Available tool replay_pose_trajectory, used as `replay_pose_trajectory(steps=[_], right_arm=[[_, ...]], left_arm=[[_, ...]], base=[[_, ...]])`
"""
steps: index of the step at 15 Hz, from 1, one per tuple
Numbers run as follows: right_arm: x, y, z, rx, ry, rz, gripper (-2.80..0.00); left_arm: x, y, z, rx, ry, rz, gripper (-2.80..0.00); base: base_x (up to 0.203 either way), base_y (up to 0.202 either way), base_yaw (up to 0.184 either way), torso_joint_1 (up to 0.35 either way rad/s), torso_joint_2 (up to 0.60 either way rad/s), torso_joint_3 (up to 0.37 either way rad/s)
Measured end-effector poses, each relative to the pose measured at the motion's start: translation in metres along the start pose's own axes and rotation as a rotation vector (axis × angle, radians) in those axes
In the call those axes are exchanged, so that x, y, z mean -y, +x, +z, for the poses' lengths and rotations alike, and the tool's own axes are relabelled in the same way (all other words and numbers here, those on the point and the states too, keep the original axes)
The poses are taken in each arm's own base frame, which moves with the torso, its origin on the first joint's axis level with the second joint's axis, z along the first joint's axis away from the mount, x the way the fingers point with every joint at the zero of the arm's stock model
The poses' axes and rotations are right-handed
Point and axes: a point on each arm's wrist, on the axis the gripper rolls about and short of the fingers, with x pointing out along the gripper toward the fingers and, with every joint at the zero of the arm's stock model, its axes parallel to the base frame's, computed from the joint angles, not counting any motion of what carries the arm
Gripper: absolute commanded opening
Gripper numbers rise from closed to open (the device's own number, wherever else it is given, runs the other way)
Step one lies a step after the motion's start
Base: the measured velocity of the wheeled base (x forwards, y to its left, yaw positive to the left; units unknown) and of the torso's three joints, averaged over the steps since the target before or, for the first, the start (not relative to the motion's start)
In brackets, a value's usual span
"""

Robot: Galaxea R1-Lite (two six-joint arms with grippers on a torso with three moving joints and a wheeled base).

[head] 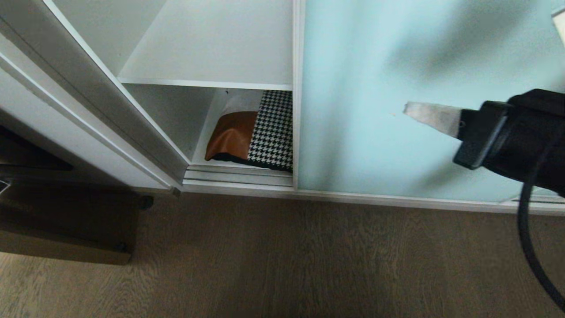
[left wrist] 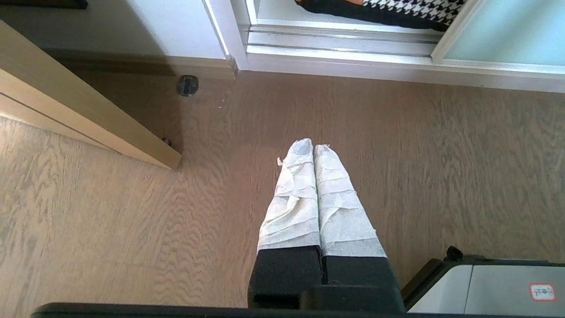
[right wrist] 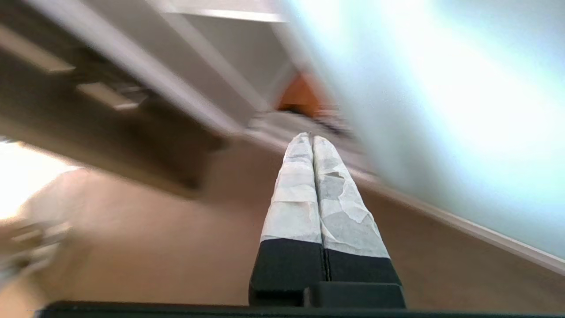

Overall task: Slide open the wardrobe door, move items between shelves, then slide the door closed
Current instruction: Close the door

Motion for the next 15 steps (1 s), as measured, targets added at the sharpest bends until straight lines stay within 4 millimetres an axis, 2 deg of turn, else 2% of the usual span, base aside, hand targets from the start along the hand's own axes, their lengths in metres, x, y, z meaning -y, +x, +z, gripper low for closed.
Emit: replay_pose_trajectory(steps=[5,9,12,15], right_arm=[[0.032,-0.091,-0.007,0.02,-0.051,-0.223,-2.8],[0.048,-0.161,-0.04,0.034,-0.017,-0.397,-2.8],[0.051,-0.194,-0.064,0.114,0.083,-0.57,-2.8],[0.054,-0.21,-0.1,0.136,0.102,-0.692,-2.8]], left_arm=[[0.0,0.0,0.0,0.0,0.0,0.0,-2.8],[0.0,0.0,0.0,0.0,0.0,0.0,-2.8],[0.0,0.0,0.0,0.0,0.0,0.0,-2.8],[0.0,0.0,0.0,0.0,0.0,0.0,-2.8]], base=[[0.0,0.0,0.0,0.0,0.0,0.0],[0.0,0.0,0.0,0.0,0.0,0.0],[0.0,0.0,0.0,0.0,0.0,0.0],[0.0,0.0,0.0,0.0,0.0,0.0]])
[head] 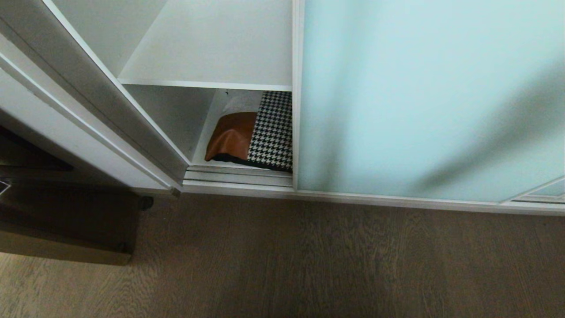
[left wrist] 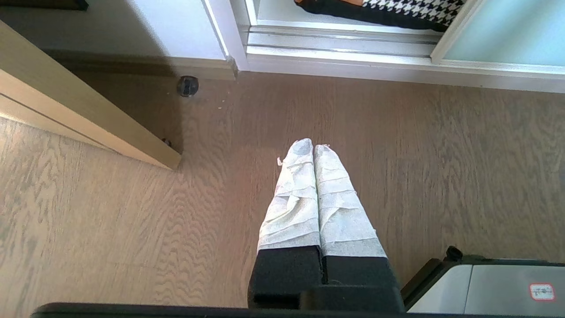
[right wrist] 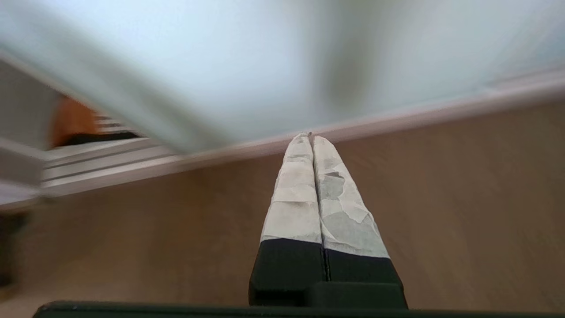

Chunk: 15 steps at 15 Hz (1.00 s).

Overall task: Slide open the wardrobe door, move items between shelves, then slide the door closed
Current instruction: Close the door

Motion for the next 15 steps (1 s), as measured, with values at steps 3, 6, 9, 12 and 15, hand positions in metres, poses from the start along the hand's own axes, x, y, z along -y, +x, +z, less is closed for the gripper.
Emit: replay_pose_trajectory(steps=[3,6,9,12,15], right_arm=[[0.015,-0.007,-0.038,-0.022,-0.024,-0.078,-2.8],[0.028,-0.016,-0.072,-0.007,-0.092,-0.112,-2.8],[0.031,-0.023,-0.081,0.027,-0.11,-0.079,-2.8],[0.032,-0.029,-0.087,0.032,-0.177,0.018,-2.8],[0.033,-0.033,-0.094,-0.038,-0.337,0.106,-2.8]], left_arm=[[0.0,0.0,0.0,0.0,0.0,0.0,-2.8],[0.0,0.0,0.0,0.0,0.0,0.0,-2.8],[0.0,0.0,0.0,0.0,0.0,0.0,-2.8],[0.0,0.0,0.0,0.0,0.0,0.0,-2.8],[0.0,0.0,0.0,0.0,0.0,0.0,-2.8]], base=[[0.0,0.0,0.0,0.0,0.0,0.0],[0.0,0.0,0.0,0.0,0.0,0.0],[0.0,0.0,0.0,0.0,0.0,0.0],[0.0,0.0,0.0,0.0,0.0,0.0],[0.0,0.0,0.0,0.0,0.0,0.0]])
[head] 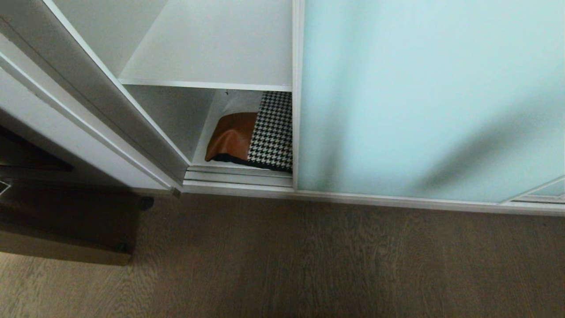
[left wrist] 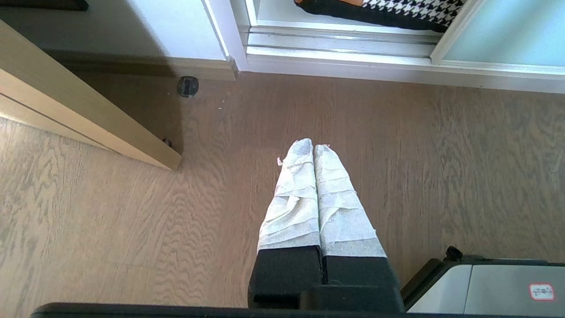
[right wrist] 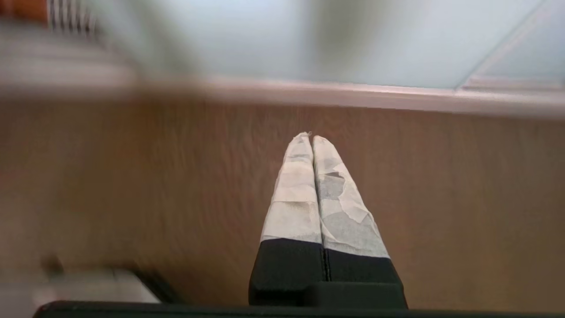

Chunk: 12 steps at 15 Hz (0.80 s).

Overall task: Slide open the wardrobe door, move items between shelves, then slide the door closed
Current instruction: Close the door

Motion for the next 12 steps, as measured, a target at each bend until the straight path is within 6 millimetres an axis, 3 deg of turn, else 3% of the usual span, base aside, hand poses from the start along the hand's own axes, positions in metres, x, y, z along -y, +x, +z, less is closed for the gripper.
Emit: replay_pose_trajectory(steps=[3,6,12], right_arm=[[-0.0019,-0.0013,-0.0069,-0.053,-0.122,0.087,-2.8],[-0.0013,-0.0004,-0.007,-0.031,0.003,0.054,-2.8],[-0.0012,0.0001,-0.0079,-0.025,0.018,0.05,-2.8]], left_arm=[[0.0,0.0,0.0,0.0,0.0,0.0,-2.8],[0.0,0.0,0.0,0.0,0.0,0.0,-2.8],[0.0,0.0,0.0,0.0,0.0,0.0,-2.8]], base=[[0.0,0.0,0.0,0.0,0.0,0.0],[0.0,0.0,0.0,0.0,0.0,0.0],[0.0,0.0,0.0,0.0,0.0,0.0]])
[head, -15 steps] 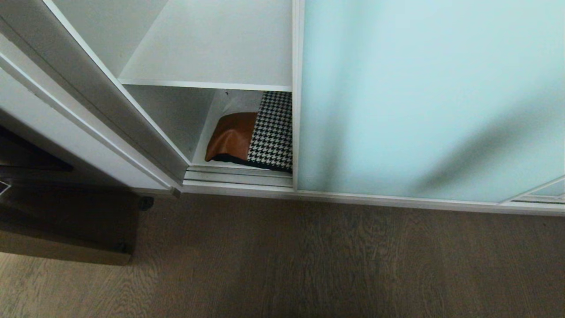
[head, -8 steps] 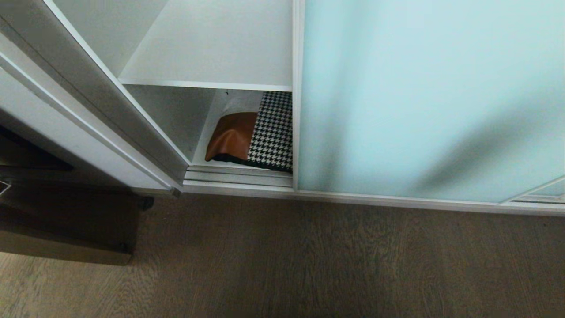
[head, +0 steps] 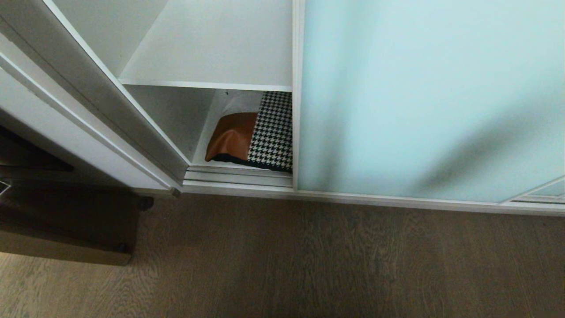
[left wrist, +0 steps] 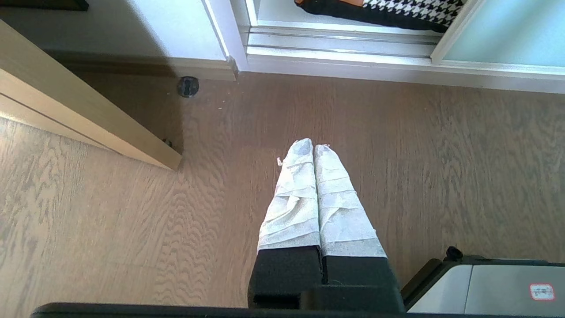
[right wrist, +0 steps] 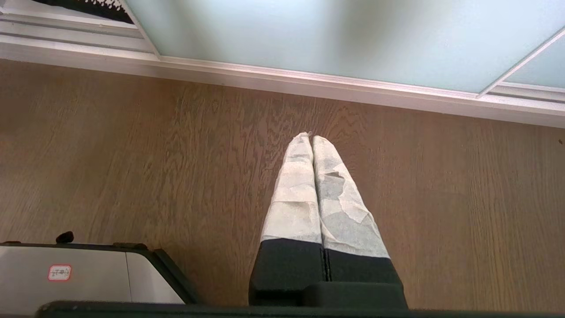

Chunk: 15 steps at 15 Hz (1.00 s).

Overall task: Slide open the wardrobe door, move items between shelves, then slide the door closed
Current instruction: Close the door

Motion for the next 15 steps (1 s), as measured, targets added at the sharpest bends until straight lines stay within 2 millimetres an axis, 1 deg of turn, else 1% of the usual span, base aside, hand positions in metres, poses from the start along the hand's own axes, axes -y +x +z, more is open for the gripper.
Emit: replay_pose_trajectory(steps=[15], right_arm=[[0.0,0.0,-0.0001,-0.001,0.0,0.0,-2.8]], left_arm=[[0.0,0.0,0.0,0.0,0.008,-0.002,-2.8]], base=[[0.0,0.0,0.0,0.0,0.0,0.0]])
